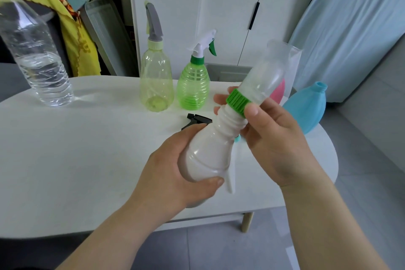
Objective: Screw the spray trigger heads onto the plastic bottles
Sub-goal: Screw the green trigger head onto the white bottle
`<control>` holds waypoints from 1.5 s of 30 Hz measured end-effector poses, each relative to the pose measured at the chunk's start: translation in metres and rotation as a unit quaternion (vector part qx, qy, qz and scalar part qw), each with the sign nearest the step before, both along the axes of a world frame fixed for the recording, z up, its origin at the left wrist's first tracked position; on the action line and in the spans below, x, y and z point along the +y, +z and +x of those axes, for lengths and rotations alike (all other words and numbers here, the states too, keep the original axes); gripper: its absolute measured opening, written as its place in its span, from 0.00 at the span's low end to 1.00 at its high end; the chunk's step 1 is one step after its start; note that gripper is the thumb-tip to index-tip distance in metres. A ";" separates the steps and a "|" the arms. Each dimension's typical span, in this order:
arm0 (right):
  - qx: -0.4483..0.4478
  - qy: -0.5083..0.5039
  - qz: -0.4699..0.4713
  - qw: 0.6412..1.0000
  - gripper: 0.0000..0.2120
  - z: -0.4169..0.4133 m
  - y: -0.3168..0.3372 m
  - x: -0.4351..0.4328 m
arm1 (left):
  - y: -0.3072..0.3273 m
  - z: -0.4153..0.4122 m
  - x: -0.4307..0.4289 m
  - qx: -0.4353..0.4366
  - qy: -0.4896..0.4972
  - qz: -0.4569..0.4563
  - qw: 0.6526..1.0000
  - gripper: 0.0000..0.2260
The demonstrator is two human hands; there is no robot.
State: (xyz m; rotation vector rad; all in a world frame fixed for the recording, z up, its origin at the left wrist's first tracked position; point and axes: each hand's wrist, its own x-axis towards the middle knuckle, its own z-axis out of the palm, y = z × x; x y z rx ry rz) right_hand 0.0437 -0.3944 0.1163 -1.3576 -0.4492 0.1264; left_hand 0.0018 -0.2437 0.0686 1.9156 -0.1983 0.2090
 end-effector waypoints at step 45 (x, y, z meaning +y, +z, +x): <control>-0.015 0.110 -0.100 0.989 0.12 0.010 0.001 0.048 | -0.021 0.002 0.062 0.064 -0.093 -0.059 0.992 0.32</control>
